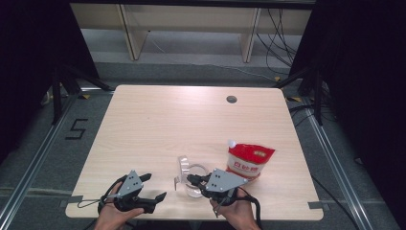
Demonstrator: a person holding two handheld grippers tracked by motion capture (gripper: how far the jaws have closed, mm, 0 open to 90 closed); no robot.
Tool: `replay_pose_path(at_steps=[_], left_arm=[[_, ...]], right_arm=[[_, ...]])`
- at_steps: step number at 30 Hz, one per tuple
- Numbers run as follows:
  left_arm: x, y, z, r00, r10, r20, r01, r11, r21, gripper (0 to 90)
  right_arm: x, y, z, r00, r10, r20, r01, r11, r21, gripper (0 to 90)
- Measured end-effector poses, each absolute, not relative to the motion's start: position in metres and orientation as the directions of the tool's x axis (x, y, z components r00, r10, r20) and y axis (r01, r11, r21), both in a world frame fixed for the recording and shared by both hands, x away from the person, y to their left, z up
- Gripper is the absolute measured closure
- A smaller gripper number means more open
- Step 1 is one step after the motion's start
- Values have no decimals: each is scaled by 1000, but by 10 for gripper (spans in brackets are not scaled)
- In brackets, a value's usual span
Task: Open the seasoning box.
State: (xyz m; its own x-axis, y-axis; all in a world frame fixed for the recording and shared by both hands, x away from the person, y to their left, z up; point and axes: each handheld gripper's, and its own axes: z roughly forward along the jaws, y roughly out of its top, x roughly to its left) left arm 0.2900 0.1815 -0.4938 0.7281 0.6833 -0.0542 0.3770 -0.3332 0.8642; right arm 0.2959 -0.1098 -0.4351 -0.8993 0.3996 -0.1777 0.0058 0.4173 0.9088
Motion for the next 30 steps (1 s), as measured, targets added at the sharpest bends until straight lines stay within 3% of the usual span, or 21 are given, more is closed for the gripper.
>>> replay_pose_path(at_steps=[10, 16, 30], left_arm=[[291, 182, -493, 741, 672, -25, 355, -360, 863, 162], [291, 182, -493, 737, 675, -26, 357, -356, 864, 163], [292, 181, -492, 718, 694, -62, 393, -330, 858, 163]], right_arm=[[295, -103, -437, -908, 377, -183, -4, 428, 904, 875], [298, -118, -437, -893, 413, -182, 8, 419, 908, 834], [304, -159, -452, -860, 496, -119, 81, 363, 928, 539]])
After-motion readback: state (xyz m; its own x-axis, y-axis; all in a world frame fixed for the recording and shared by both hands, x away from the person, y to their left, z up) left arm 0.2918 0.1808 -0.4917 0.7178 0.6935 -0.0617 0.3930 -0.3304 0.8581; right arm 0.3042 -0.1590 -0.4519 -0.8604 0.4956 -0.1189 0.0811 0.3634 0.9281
